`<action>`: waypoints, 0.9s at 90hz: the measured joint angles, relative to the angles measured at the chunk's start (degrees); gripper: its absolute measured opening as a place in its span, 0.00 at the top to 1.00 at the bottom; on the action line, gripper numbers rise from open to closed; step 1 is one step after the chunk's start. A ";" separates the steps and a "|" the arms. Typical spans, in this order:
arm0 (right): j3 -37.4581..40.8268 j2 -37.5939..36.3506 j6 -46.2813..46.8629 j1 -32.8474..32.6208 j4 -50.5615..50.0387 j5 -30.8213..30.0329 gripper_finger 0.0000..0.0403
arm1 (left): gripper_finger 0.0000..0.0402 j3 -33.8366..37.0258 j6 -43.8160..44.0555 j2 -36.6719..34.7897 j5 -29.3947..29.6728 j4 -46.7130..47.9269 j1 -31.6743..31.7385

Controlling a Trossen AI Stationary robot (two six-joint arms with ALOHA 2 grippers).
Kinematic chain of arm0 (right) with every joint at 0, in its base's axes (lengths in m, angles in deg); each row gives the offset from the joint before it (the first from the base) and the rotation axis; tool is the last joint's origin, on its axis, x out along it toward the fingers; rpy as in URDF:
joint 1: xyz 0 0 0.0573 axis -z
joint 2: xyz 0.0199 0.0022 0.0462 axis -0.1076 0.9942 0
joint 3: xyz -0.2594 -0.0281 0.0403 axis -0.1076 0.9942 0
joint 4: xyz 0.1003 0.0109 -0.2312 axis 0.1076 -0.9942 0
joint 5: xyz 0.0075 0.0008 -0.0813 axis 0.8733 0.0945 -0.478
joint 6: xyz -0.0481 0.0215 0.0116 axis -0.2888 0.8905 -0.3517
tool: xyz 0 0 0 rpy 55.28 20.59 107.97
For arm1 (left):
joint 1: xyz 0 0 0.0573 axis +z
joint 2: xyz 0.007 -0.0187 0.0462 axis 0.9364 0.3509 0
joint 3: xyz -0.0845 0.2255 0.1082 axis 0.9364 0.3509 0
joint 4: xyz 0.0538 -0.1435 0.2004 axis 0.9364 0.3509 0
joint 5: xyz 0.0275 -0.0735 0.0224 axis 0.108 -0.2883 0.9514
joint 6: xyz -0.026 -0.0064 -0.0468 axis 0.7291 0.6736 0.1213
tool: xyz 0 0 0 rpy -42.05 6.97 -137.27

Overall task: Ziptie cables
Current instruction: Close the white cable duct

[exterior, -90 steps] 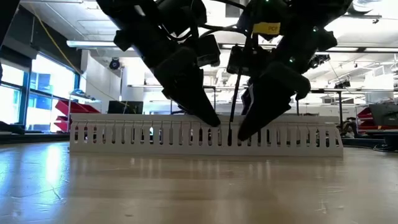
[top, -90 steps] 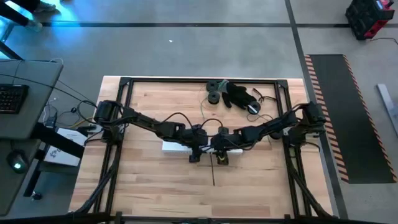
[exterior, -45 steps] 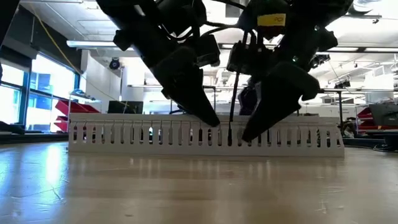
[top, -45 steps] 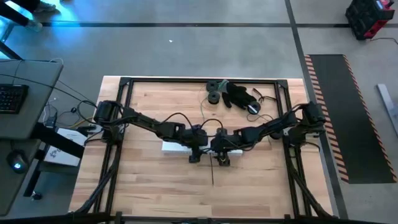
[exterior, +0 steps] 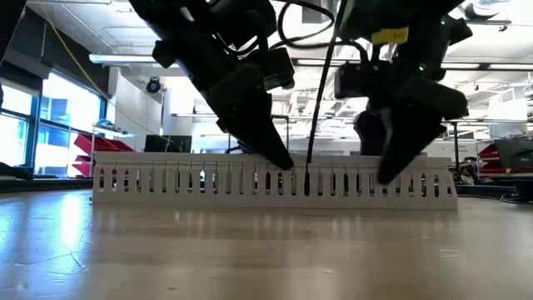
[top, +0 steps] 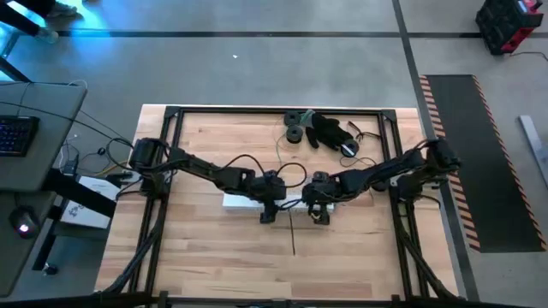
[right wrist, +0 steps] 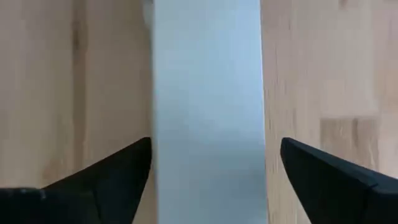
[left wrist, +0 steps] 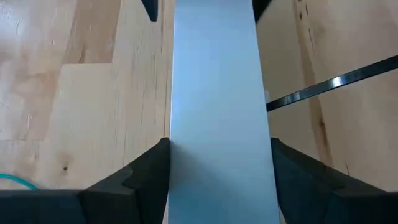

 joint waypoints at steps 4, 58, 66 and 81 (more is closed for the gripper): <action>0.31 0.15 0.00 0.00 0.18 0.10 0.21 | 0.47 0.00 0.02 0.01 -0.04 0.00 0.00; 0.38 0.60 0.74 -0.07 0.73 0.73 0.35 | 0.47 -0.17 0.53 -0.01 -1.63 0.06 0.01; 0.34 0.23 1.11 -0.03 1.18 -0.37 0.22 | 0.47 -0.18 0.54 -0.01 -1.77 0.00 -0.02; 0.30 -2.50 3.58 -0.44 -2.84 -1.01 0.14 | 0.47 -0.22 0.50 -0.01 -2.03 0.01 -0.04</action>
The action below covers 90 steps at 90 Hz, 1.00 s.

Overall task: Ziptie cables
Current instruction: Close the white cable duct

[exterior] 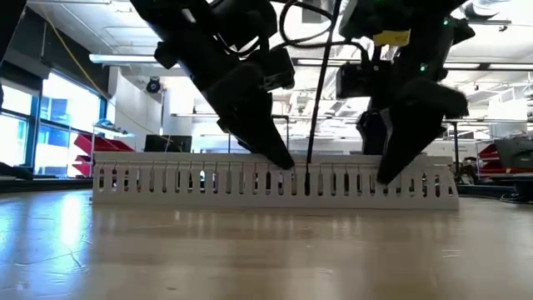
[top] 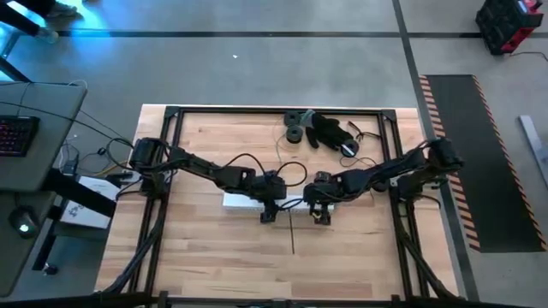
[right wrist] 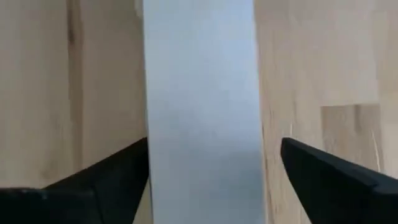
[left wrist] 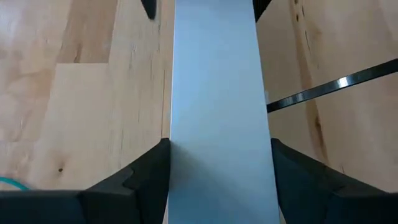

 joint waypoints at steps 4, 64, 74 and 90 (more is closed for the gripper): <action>-0.01 -0.34 0.58 0.00 -2.39 0.04 0.14 | 0.47 0.00 0.04 0.00 0.05 -0.01 0.00; 0.01 1.14 -0.82 -0.71 -7.00 1.26 0.50 | 0.47 -0.02 0.90 -0.22 -0.90 0.75 0.02; 0.04 1.19 -0.35 -0.85 -6.53 0.49 0.37 | 0.47 -0.02 1.39 -0.22 -0.83 0.78 0.00; 0.06 -0.48 0.71 -1.76 -6.25 -1.04 0.23 | 0.47 -0.04 1.22 -0.22 -0.17 0.86 -0.11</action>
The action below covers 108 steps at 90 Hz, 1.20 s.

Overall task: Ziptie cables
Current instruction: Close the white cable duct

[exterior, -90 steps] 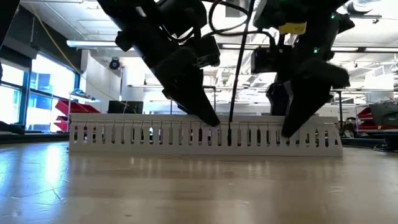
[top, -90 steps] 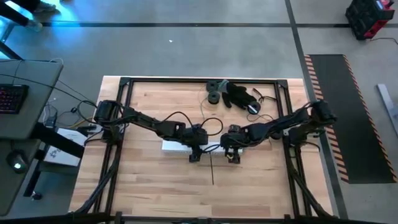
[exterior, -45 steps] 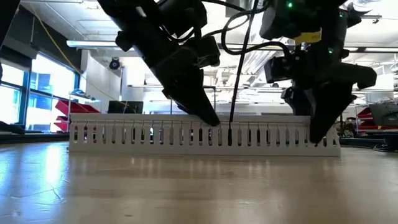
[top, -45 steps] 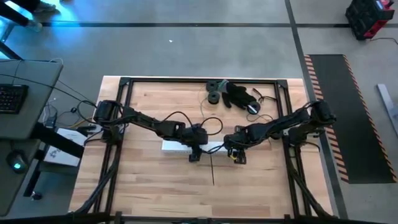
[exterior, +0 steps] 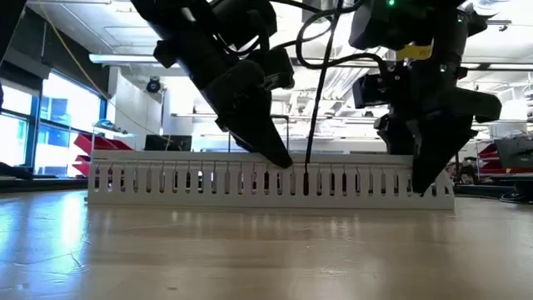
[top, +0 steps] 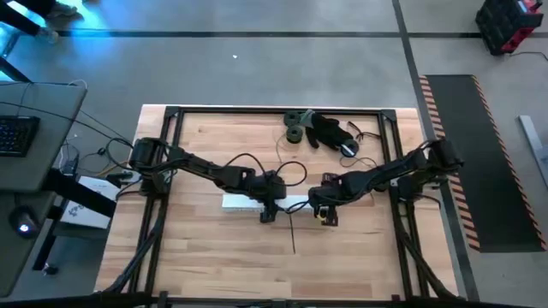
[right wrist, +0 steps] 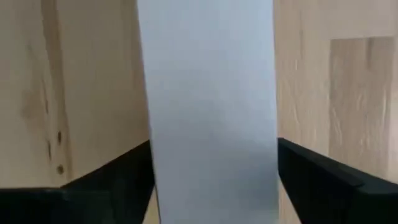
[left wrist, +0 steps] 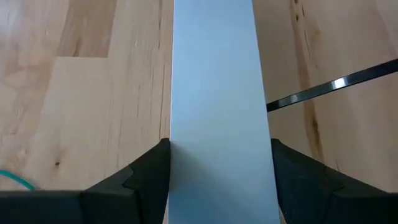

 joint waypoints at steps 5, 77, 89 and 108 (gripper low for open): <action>0.00 -1.40 0.59 -0.59 -0.06 -1.14 0.23 | 0.47 0.00 -0.04 0.00 0.00 0.00 0.00; -0.33 0.52 8.99 -2.59 6.45 -0.57 0.92 | 0.47 0.00 -0.54 0.00 0.83 0.39 0.02; -0.27 0.40 8.37 -2.92 7.00 -1.16 0.99 | 0.47 0.00 -0.54 0.00 0.81 0.46 0.02; -0.17 0.28 8.27 -2.89 6.92 -1.44 0.98 | 0.46 0.00 0.00 0.00 0.59 0.42 0.04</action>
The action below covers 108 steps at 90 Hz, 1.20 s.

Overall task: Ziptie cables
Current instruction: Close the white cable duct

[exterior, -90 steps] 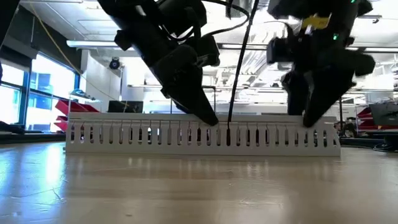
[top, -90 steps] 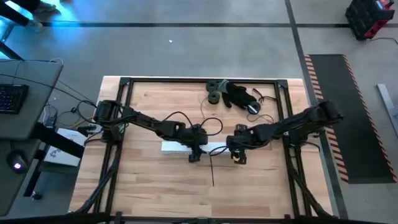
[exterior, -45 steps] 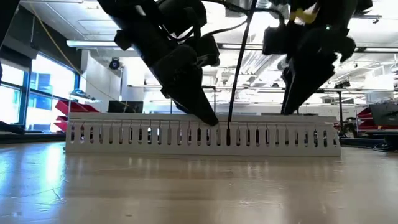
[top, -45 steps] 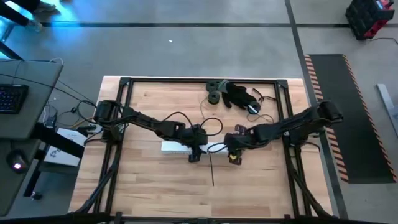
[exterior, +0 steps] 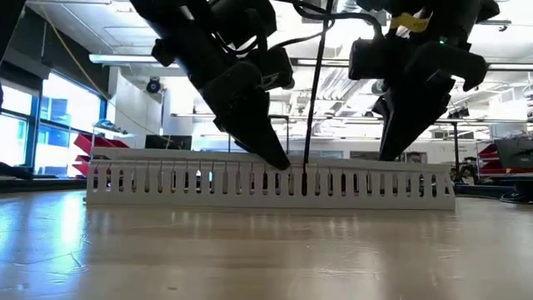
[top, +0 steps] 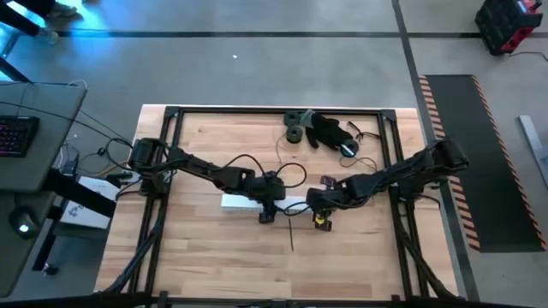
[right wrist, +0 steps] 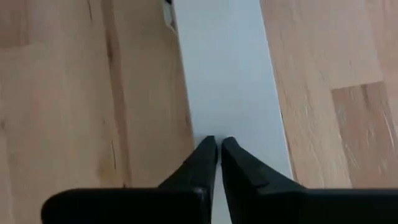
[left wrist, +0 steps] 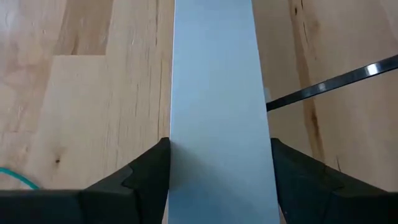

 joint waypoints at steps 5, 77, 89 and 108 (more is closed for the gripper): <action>0.02 0.02 -0.02 0.00 -0.07 0.02 0.98 | 0.45 0.00 0.07 0.00 -0.09 0.14 -0.05; 0.06 0.15 0.20 0.09 0.52 0.50 1.00 | 0.44 -0.52 -2.56 -3.26 -0.60 4.56 -0.26; 0.22 0.23 0.09 0.09 0.54 0.79 1.00 | 0.39 -0.59 -2.79 -2.58 -1.71 4.25 -0.30; 0.22 0.22 -0.04 0.11 0.65 0.83 1.00 | 0.32 -0.76 -2.92 -2.67 -2.38 3.62 -0.37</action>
